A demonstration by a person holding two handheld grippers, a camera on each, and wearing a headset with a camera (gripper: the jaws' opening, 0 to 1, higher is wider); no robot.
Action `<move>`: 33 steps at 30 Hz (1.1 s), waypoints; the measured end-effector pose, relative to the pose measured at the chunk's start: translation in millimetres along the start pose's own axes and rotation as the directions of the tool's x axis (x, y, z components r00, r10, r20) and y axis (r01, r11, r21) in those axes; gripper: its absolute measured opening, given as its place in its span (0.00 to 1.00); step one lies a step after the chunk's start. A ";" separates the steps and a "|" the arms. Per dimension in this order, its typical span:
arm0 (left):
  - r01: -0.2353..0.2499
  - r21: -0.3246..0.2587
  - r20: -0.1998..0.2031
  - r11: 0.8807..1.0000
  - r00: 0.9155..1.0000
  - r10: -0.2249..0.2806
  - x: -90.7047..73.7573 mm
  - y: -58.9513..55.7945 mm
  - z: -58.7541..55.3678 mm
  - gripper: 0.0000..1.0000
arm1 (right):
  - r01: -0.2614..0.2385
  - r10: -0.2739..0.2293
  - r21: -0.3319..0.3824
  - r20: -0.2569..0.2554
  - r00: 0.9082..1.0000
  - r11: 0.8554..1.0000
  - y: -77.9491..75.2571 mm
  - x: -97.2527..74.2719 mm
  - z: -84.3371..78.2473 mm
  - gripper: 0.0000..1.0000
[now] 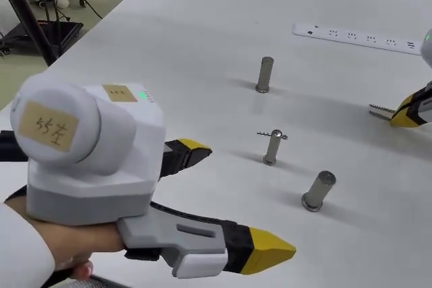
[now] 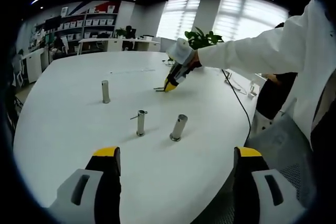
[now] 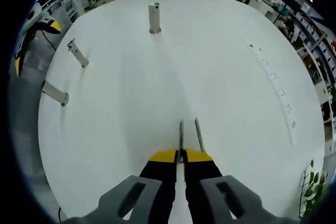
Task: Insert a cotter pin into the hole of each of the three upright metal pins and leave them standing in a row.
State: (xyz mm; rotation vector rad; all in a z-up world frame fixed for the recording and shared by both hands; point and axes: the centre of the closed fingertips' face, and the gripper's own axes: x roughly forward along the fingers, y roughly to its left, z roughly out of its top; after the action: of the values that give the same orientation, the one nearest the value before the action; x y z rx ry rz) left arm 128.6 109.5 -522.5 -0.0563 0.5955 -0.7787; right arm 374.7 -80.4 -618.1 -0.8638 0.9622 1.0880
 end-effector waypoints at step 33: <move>0.002 -0.009 0.003 1.000 1.000 -0.002 5.9 1.1 5.1 0.84 | -0.091 0.055 -0.103 -0.308 0.950 0.991 -1.7 -0.7 -0.1 0.00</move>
State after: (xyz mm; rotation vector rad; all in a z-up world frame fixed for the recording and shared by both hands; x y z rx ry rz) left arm 135.3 105.4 -521.3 -0.0666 0.5963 -0.7774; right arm 376.2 -81.2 -617.3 -1.1223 1.2040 1.1009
